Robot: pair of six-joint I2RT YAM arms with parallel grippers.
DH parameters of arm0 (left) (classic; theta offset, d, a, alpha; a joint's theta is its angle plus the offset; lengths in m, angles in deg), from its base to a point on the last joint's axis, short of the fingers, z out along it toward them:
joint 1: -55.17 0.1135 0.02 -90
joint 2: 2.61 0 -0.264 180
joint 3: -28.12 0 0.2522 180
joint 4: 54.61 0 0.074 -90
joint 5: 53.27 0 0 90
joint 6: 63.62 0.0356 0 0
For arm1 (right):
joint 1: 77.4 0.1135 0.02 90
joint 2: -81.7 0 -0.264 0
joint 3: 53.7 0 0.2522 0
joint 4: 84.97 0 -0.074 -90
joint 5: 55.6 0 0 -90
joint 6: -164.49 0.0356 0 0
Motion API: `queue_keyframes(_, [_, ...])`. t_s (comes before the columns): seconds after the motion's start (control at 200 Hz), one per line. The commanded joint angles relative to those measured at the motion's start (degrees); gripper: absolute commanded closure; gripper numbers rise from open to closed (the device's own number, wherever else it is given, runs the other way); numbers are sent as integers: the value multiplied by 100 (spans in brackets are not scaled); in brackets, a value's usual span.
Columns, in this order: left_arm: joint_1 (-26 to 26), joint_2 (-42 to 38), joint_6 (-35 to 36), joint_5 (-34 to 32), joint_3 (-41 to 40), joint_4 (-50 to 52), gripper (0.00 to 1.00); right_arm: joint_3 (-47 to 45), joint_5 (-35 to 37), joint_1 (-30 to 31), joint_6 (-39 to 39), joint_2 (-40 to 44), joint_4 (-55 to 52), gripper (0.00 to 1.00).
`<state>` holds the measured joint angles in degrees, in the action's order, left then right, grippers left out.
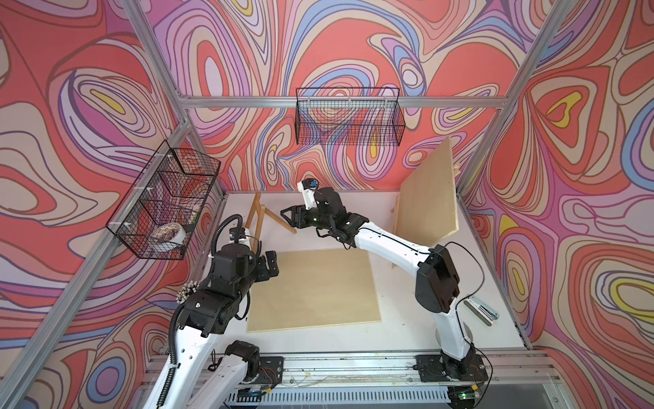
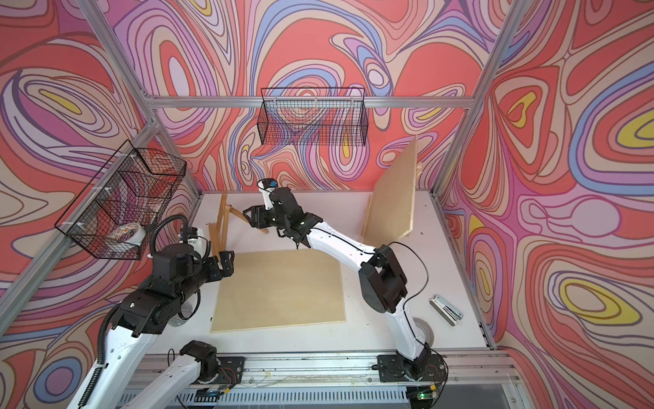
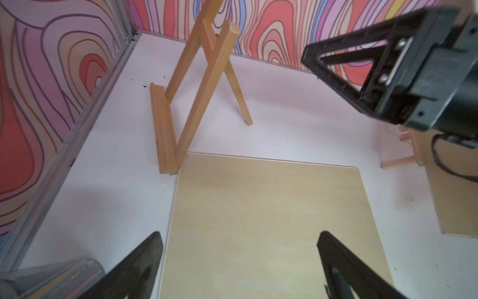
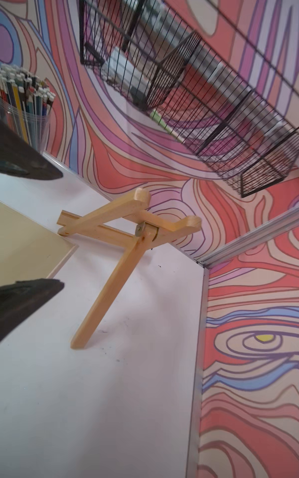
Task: Disassemble the easel
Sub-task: Place the drawing board at the center of the board, then pick up the easel at the center of the board.
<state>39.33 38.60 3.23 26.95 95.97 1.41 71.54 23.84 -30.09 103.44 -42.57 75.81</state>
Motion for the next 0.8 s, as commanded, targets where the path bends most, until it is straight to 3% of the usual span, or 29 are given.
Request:
queue_keyframes(0.0, [59,-154,-188,-777,37,151,0,317,474,264,-82,-335,69,38])
queue_keyframes(0.486, [300,-279,-343,-892,24,147,0,1478,782,630,-1,-1823,660,35])
queue_keyframes(0.796, [362,-255,-365,-826,23,134,0,1890,1461,828,-214,-2467,1433,44])
